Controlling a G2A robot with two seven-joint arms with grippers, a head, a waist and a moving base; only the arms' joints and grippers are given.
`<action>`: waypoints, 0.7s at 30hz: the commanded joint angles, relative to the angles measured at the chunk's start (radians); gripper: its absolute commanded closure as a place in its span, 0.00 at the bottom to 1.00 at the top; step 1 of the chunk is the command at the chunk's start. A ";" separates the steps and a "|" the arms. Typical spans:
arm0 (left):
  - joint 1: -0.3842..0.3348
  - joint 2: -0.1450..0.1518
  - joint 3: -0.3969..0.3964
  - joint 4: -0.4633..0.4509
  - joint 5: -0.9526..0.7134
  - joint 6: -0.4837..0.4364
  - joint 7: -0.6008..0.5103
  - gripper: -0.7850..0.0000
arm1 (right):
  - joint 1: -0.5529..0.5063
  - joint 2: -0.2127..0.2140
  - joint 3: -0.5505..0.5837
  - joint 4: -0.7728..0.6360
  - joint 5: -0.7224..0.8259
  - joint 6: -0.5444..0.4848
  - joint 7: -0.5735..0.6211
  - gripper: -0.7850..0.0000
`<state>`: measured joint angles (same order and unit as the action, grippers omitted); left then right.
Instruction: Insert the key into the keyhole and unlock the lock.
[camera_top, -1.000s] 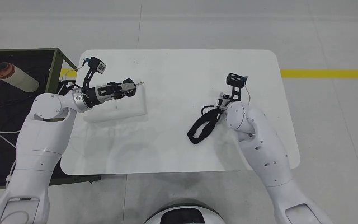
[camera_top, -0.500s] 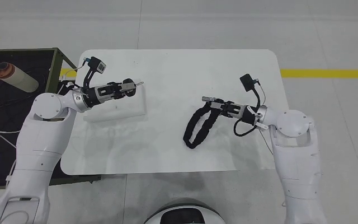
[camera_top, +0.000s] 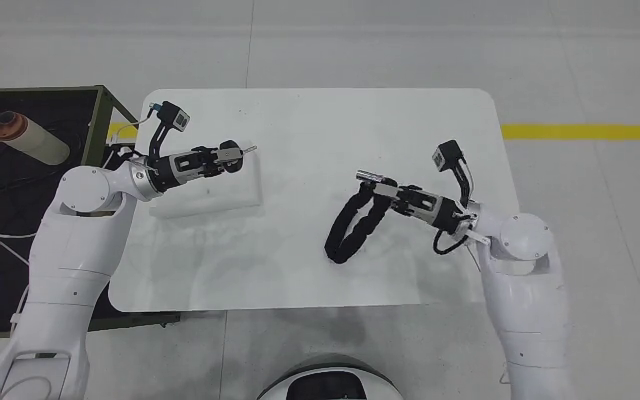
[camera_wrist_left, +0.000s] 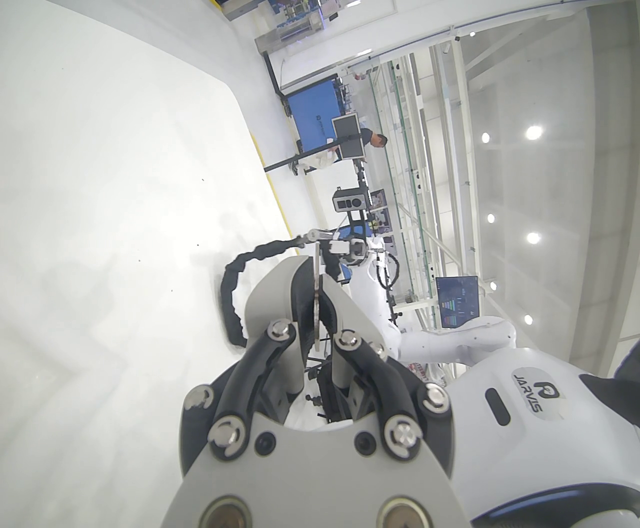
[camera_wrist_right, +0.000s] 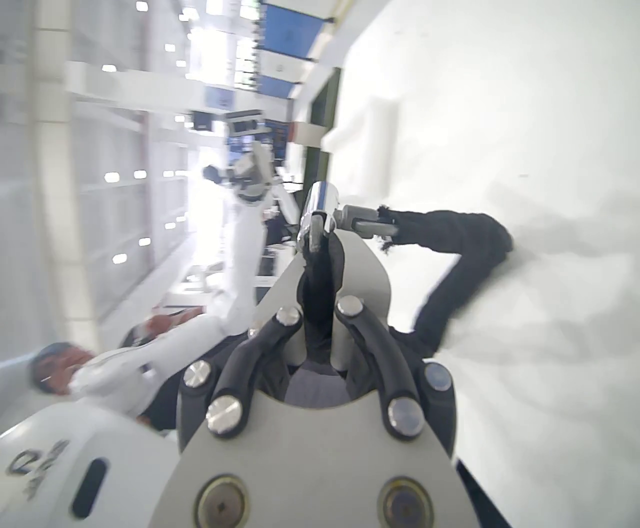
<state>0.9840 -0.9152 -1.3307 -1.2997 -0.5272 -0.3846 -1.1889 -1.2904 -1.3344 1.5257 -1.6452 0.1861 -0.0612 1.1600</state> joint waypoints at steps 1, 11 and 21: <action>0.000 0.000 0.000 0.000 0.000 0.000 0.000 1.00 | 0.035 -0.002 -0.024 0.075 0.179 0.005 0.061 1.00; 0.000 0.000 0.000 0.000 0.000 0.000 0.000 1.00 | 0.137 -0.007 -0.098 0.236 0.327 0.018 0.134 1.00; 0.025 0.007 0.016 -0.093 0.011 0.188 -0.166 1.00 | 0.045 0.008 -0.092 0.106 0.215 0.006 0.097 1.00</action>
<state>1.0324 -0.9099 -1.3237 -1.3808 -0.5147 -0.2674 -1.2382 -1.2276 -1.3296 1.4368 -1.5032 0.4271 -0.0652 1.2568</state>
